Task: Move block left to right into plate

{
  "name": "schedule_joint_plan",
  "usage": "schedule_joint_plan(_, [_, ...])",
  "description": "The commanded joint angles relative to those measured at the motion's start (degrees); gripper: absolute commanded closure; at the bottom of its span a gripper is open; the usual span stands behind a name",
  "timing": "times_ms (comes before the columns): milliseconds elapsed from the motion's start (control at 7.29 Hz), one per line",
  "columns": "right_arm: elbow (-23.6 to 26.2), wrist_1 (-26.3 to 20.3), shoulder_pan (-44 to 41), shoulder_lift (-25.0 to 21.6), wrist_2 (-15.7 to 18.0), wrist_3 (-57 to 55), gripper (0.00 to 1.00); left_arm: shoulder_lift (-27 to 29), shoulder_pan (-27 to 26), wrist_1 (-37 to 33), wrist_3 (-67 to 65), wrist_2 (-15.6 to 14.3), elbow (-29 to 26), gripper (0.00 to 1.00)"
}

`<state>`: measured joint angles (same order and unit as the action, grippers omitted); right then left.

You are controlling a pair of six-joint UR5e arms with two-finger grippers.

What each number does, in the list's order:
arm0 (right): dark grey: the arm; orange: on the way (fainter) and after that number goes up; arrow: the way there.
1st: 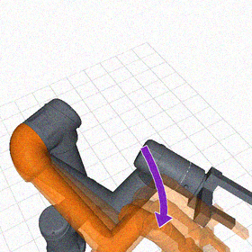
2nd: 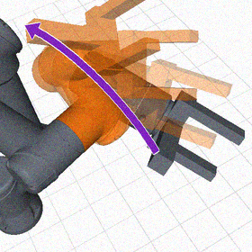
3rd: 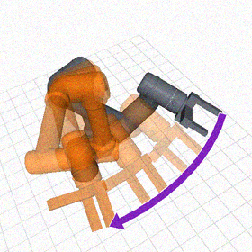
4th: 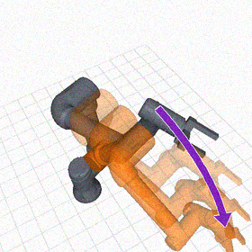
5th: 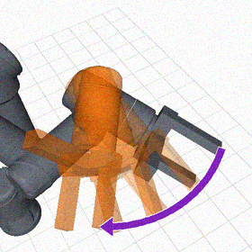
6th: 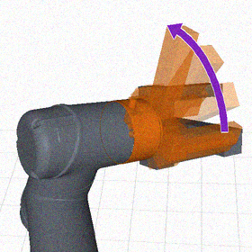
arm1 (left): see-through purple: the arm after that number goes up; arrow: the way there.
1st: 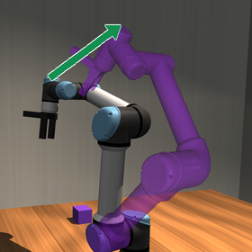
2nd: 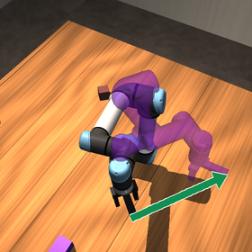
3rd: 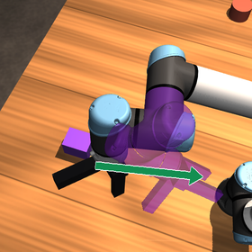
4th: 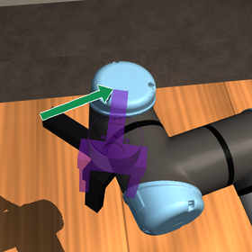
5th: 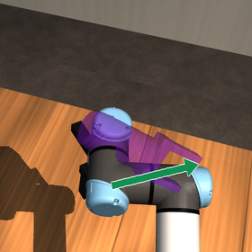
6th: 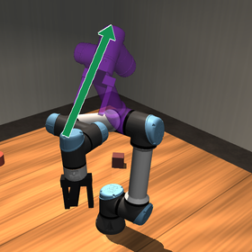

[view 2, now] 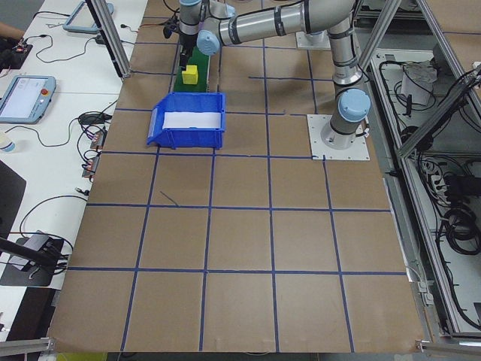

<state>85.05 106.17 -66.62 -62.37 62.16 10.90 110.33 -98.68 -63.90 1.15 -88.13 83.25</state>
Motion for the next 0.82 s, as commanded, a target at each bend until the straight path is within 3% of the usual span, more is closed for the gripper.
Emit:
schedule_joint_plan(0, [-0.8,0.7,0.0,-0.2,-0.2,-6.5,0.00,-12.2,4.0,-14.5,0.1,0.1,-0.5,0.00])
schedule_joint_plan(274, [-0.6,3.3,-0.1,1.0,-0.2,-7.1,0.00,-18.4,6.8,-25.0,0.4,-0.3,0.5,0.00])
schedule_joint_plan(686, [-0.7,4.6,-0.3,3.3,0.6,-7.4,0.00,-18.6,6.5,-24.2,0.5,-0.5,1.8,0.00])
